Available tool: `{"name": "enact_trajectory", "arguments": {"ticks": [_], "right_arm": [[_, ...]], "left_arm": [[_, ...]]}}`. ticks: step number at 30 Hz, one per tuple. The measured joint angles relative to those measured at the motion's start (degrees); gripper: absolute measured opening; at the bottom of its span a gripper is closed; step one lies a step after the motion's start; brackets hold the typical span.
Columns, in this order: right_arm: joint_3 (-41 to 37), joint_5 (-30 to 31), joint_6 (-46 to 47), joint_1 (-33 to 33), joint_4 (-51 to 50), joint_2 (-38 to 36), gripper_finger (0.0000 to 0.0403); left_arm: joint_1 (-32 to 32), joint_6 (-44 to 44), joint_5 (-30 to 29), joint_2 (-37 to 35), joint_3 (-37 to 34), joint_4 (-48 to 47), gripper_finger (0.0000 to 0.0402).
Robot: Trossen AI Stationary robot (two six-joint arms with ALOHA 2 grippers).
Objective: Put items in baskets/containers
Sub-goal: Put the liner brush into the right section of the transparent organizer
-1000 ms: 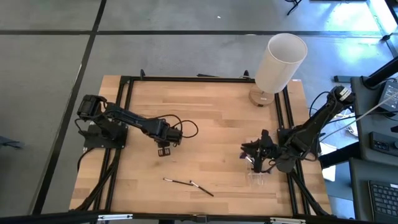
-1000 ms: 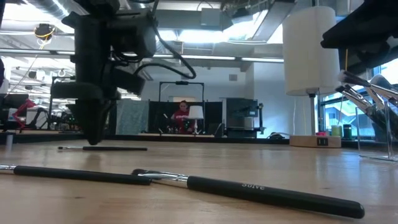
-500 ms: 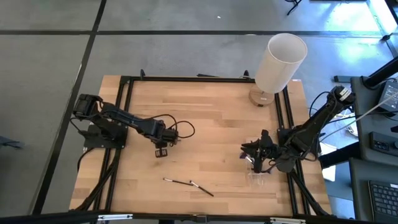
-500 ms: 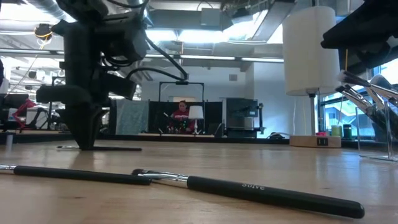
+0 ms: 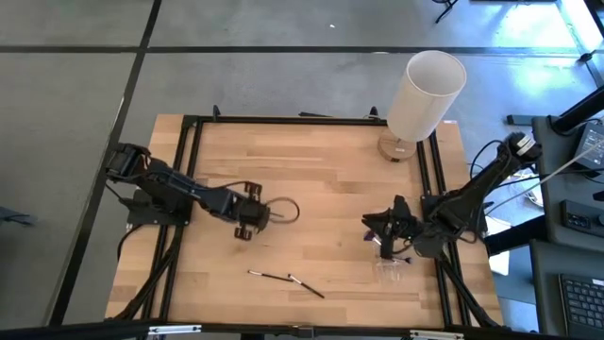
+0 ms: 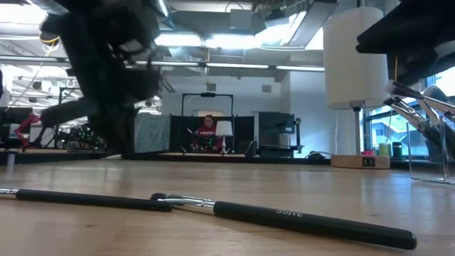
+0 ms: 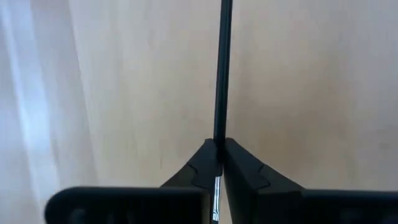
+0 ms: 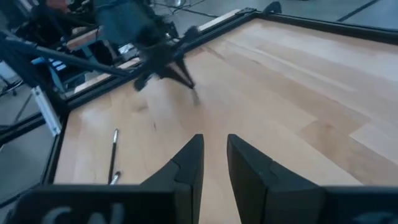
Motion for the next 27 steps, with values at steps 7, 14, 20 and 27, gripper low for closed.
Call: {"name": "enact_trajectory", "arguments": {"ticks": [7, 14, 20, 27], "right_arm": [[0.0, -10.4, -0.6, -9.3, 8.1, 6.1, 0.0071], [0.0, -38.2, -2.8, -22.0, 24.6, 15.5, 0.0071], [0.5, -52.7, -3.6, -29.5, 37.8, 22.7, 0.0071], [7.5, -60.0, -4.7, -30.9, 38.3, 30.3, 0.0075]], "left_arm": [[-8.1, 26.3, -14.7, 0.2, 0.0, 12.4, 0.0019], [-12.4, 48.3, -23.6, 1.5, 0.1, 30.4, 0.0019], [-14.5, 64.7, -27.5, 6.4, 0.2, 46.7, 0.0019], [-15.0, 80.0, -31.1, 12.6, 0.6, 61.6, 0.0019]]}}
